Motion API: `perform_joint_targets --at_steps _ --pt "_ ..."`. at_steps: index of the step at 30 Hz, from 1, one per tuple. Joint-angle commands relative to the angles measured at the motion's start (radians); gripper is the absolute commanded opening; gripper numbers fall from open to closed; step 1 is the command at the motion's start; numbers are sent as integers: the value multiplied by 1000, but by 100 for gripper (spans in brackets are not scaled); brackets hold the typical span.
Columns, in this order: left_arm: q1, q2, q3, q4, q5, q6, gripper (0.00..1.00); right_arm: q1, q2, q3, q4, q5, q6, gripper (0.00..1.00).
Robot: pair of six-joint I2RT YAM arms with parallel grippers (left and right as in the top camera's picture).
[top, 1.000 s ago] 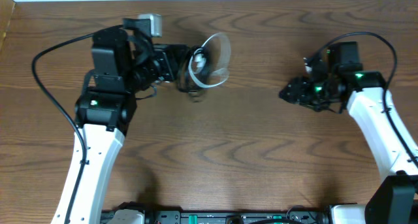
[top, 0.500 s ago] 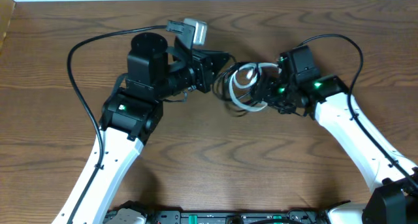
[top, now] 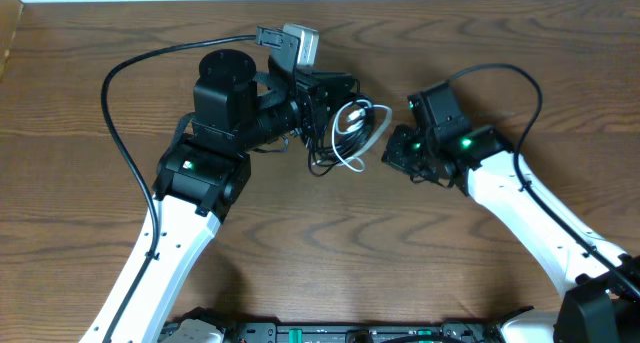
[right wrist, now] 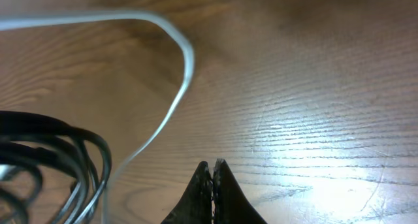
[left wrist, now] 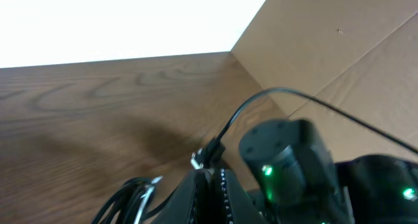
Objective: Untangle cables
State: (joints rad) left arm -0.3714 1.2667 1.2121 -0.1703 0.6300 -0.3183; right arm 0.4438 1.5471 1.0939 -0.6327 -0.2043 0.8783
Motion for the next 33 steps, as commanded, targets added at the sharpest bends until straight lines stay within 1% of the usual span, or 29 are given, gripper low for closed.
perform_joint_targets --at_steps 1,3,4,5,7,8,10,12,13,17,21,23,25,28,33 --pt "-1 -23 10 24 13 -10 9 11 -2 -71 46 3 42 1" --pt "-1 -23 10 23 13 -10 8 11 -2 -103 81 -21 42 2" --pt "-1 -23 10 23 13 -9 9 10 -2 -112 95 -32 42 15" --pt "-1 -23 9 23 13 -9 9 10 -2 -119 109 -35 42 33" --pt "-1 -23 10 23 13 -9 8 9 -2 -124 134 -35 41 50" --pt "-1 -23 10 23 13 -9 8 8 -2 -124 146 -35 34 57" --pt "-1 -23 10 23 13 -9 9 9 -2 -124 175 -39 0 65" --pt "-1 -23 9 23 13 -9 9 9 -2 -124 181 -39 -10 69" --pt "-1 -23 10 23 13 -9 9 8 -2 -124 184 -39 -50 75" --pt "-1 -23 9 23 13 -9 8 9 -2 -124 187 -42 -111 80" --pt "-1 -23 9 23 13 -9 8 9 -2 -124 214 -55 -162 80" --pt "-1 -23 9 22 13 -9 9 9 -2 -124 240 -98 -222 80" --pt "-1 -23 9 22 5 -7 8 9 -2 -124 270 -182 -306 80" --pt "0 -23 9 19 5 -5 9 9 -2 -124 293 -272 -395 84" --pt "-1 -23 9 16 7 -6 9 8 -2 -124 293 -263 -412 87"
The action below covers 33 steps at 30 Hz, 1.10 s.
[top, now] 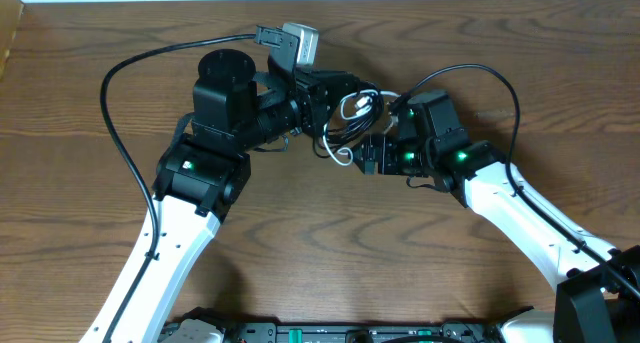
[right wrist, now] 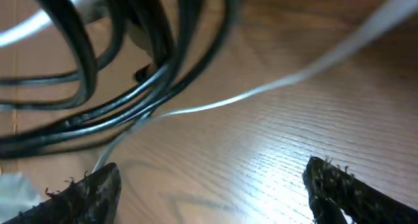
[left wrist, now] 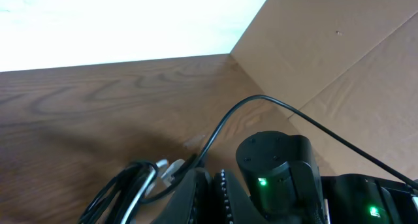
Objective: Untangle cables
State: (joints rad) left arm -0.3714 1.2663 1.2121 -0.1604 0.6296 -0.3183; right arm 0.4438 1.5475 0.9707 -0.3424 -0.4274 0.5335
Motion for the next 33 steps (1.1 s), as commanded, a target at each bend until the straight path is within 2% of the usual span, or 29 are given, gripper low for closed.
perform_joint_targets --at_steps 1,12,21,33 --pt "0 -23 9 6 7 -12 8 9 -3 0 2 -26 -67 88" --pt "0 -27 9 19 7 -41 8 9 -3 -3 -65 246 46 90" --pt "0 -71 10 62 14 -80 8 9 -2 -3 -54 331 47 90" --pt "-1 -131 10 61 15 -108 8 9 -2 -3 40 351 45 90"
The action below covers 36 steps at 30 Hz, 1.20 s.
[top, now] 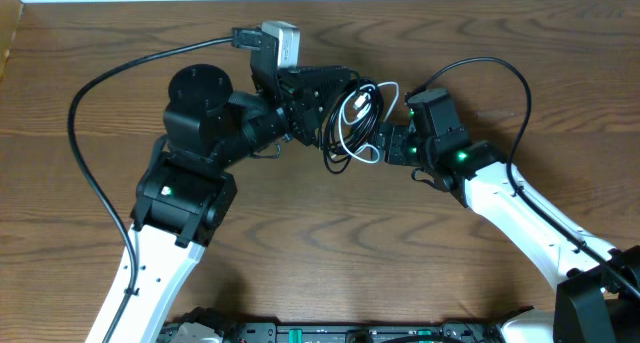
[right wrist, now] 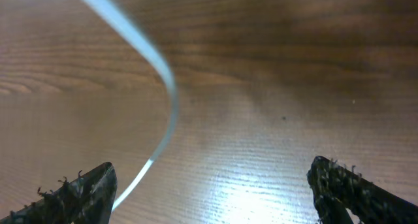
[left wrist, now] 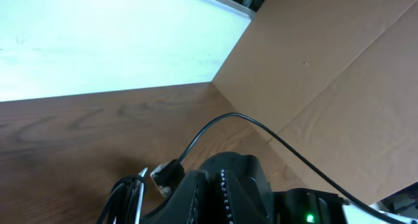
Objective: Untangle cables
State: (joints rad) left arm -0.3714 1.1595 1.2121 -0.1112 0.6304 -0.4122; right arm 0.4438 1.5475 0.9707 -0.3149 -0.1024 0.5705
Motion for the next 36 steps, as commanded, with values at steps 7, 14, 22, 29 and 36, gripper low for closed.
perform_joint_targets --at_steps 7,14,22,29,36 --pt "0 -37 10 22 13 -39 8 9 5 -3 75 32 14 90" --pt "0 -46 10 39 13 -61 9 10 93 -3 126 20 20 81" --pt "0 -46 10 42 12 -60 8 12 158 -3 131 -9 27 1" --pt "0 -44 10 37 -65 13 8 -29 156 -3 -16 96 75 1" --pt "76 -43 10 27 -172 26 8 -222 143 -3 -267 227 106 1"
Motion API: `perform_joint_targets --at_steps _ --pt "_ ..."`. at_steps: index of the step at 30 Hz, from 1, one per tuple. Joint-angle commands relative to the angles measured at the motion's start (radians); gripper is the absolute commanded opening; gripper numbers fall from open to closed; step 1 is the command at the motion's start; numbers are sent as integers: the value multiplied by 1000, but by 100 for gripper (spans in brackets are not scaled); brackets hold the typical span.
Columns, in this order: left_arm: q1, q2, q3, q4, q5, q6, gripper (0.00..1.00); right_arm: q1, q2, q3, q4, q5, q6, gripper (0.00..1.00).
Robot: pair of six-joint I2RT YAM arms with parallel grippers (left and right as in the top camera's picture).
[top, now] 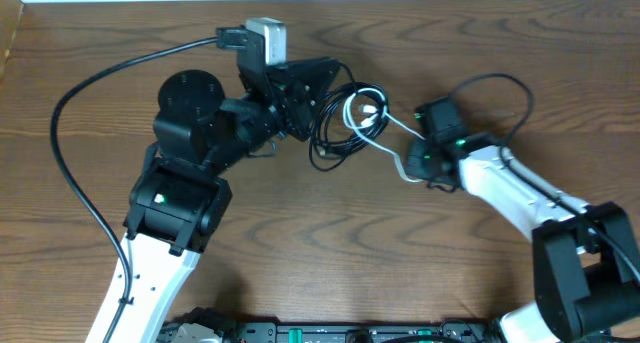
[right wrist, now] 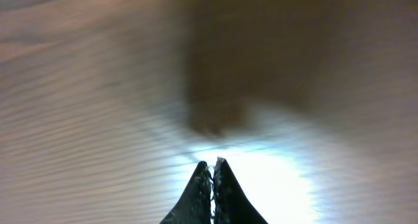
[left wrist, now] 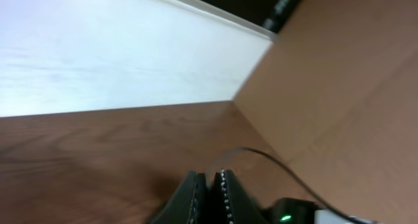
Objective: Untangle cables
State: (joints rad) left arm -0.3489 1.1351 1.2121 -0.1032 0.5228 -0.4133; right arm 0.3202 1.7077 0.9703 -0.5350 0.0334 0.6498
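Seen from overhead, a bundle of black cable loops (top: 333, 135) hangs from my left gripper (top: 318, 95), which is shut on it above the table. A white cable (top: 385, 123) runs taut from the bundle down to my right gripper (top: 408, 168), low by the table and shut on it. The left wrist view has the left gripper (left wrist: 209, 178) with jaws pressed together and no cable showing. The right wrist view shows the right gripper (right wrist: 212, 164) closed over blurred wood, the cable hidden.
The wooden table (top: 330, 253) lies all round. My left arm's own black lead (top: 60, 153) loops out to the left, and the right arm's lead (top: 500, 83) arches behind it. A cardboard wall (left wrist: 339, 87) and a white wall (left wrist: 98, 61) show in the left wrist view.
My right gripper was open beside the bundle; it is now shut and has moved right and nearer, with the white cable stretched out. The left gripper rose slightly with the black loops.
First the left gripper held the bundle and the right gripper stood shut to its right. Then the right gripper was open, close under the loops, and still open beside the white cable. Now it is shut, with the white cable drawn out of the bundle.
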Motion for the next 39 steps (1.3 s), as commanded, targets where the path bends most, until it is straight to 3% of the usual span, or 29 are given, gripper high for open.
perform_joint_targets --at_steps 1,10,16,24,29,39 --pt "75 -19 10 15 -64 27 8 -130 -18 -3 -61 87 20 1" --pt "267 -19 10 -37 -57 4 9 -313 -18 -3 -108 44 -86 1" --pt "271 -14 9 -93 -38 5 8 -324 -22 -3 -101 -29 -150 1" --pt "269 63 2 -172 122 5 9 -319 -84 -3 -59 -230 -189 1" --pt "235 152 1 -200 175 20 9 -319 -222 -3 -52 -333 -240 1" --pt "82 322 0 -193 177 84 14 -320 -630 -2 -94 -331 -237 1"
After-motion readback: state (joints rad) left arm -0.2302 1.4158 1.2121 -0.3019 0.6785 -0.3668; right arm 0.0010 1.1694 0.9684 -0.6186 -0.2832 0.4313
